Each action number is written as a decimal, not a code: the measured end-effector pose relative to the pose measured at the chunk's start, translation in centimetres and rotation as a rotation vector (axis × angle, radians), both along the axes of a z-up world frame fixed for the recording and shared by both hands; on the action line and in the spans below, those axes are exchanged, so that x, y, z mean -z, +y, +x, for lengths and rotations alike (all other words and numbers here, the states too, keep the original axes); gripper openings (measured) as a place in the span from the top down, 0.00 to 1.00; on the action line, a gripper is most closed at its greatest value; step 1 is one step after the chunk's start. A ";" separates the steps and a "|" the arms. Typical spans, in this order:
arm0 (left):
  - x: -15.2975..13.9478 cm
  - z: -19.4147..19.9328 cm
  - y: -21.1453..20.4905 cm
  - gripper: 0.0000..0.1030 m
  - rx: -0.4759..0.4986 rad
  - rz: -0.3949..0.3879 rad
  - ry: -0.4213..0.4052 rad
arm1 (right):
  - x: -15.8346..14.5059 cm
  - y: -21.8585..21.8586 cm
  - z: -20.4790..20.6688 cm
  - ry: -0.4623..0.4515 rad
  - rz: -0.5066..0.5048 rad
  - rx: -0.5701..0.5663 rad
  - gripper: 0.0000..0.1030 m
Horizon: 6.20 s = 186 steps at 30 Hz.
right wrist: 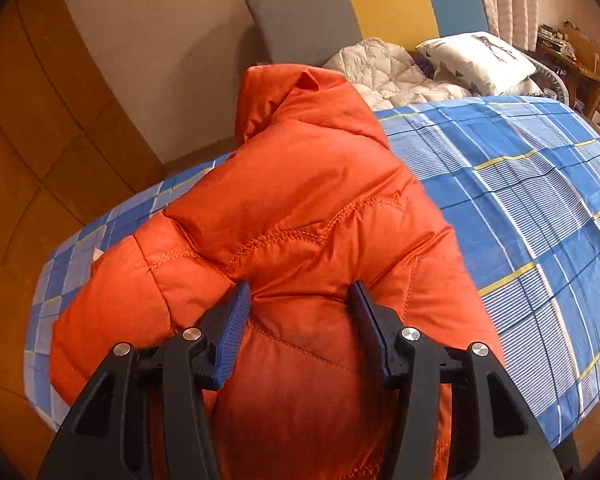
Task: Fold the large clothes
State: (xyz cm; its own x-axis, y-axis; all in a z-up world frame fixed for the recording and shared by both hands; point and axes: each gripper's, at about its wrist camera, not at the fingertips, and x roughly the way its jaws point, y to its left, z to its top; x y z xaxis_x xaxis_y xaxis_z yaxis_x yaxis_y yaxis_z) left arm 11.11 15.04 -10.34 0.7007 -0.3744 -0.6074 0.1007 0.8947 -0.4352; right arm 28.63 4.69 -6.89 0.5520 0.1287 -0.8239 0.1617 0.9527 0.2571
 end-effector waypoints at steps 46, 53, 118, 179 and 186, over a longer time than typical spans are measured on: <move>-3.0 -2.3 -3.3 0.65 0.491 0.683 -0.234 | 1.5 1.8 1.3 0.118 -0.052 -0.133 0.49; -3.4 -1.3 -2.8 0.65 0.698 0.751 -0.263 | 1.6 2.0 1.5 0.122 -0.078 -0.185 0.49; -0.6 0.1 0.2 0.24 -0.253 0.327 0.183 | 1.5 3.8 -2.5 -0.022 -0.251 -0.422 0.39; -4.4 -4.9 5.9 0.02 -0.475 0.294 0.060 | -1.7 3.2 -1.5 -0.015 -0.176 -0.596 0.10; -5.0 -5.7 5.0 0.02 -0.489 0.361 0.070 | 2.7 6.1 -0.4 0.111 -0.302 -0.651 0.08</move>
